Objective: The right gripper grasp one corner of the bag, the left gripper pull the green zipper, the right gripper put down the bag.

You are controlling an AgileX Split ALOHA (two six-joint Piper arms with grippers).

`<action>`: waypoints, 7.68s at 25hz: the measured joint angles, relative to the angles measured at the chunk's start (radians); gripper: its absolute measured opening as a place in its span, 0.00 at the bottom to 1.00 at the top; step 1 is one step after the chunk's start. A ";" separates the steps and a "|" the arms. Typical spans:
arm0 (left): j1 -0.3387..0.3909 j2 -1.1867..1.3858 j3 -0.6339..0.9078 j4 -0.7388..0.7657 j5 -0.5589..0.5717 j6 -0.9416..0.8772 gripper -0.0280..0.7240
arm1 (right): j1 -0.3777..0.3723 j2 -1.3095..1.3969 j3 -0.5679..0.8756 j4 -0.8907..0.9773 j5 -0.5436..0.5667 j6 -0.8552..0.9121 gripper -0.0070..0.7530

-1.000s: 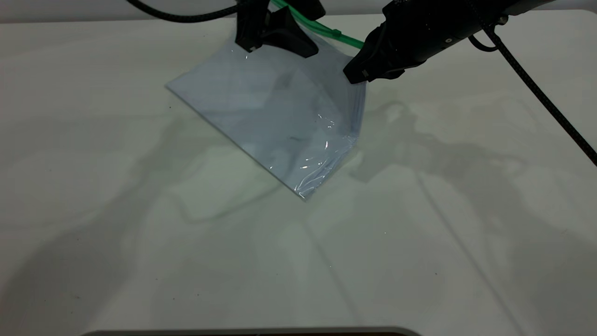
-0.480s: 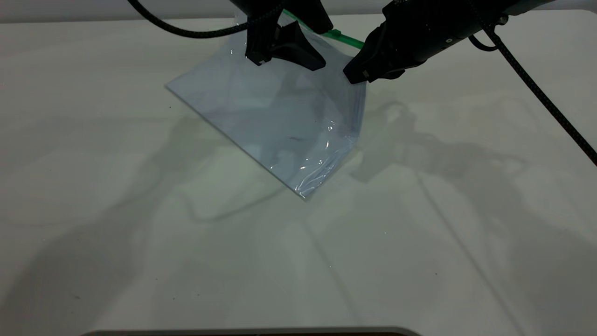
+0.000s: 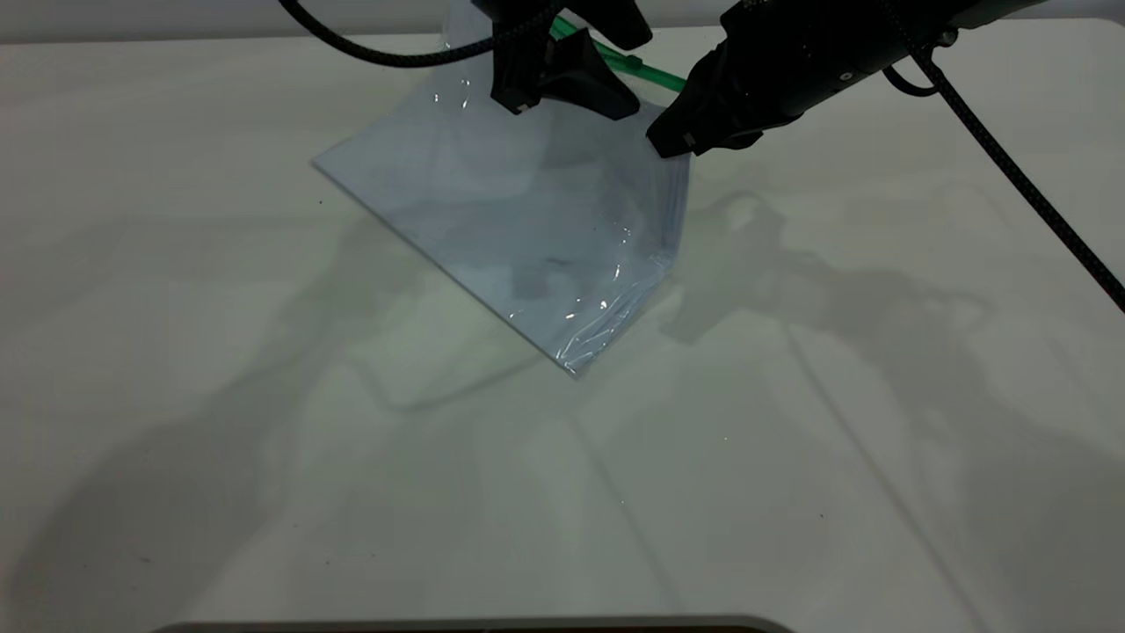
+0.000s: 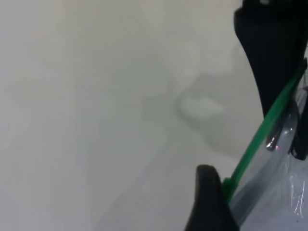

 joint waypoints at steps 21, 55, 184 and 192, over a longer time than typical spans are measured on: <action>0.012 0.000 -0.003 -0.003 -0.040 0.003 0.04 | 0.000 0.000 0.000 0.017 -0.001 0.047 0.05; -0.017 -0.023 -0.006 0.056 -0.036 0.000 0.68 | 0.000 0.000 0.000 -0.049 0.058 0.081 0.05; 0.212 -0.082 -0.007 -0.379 -0.823 -0.134 0.66 | -0.227 -0.191 -0.001 -0.143 -0.151 0.422 0.77; 0.177 -0.222 0.001 -0.819 -0.867 -0.011 0.60 | -0.227 -0.356 0.000 -0.186 -0.036 0.491 0.76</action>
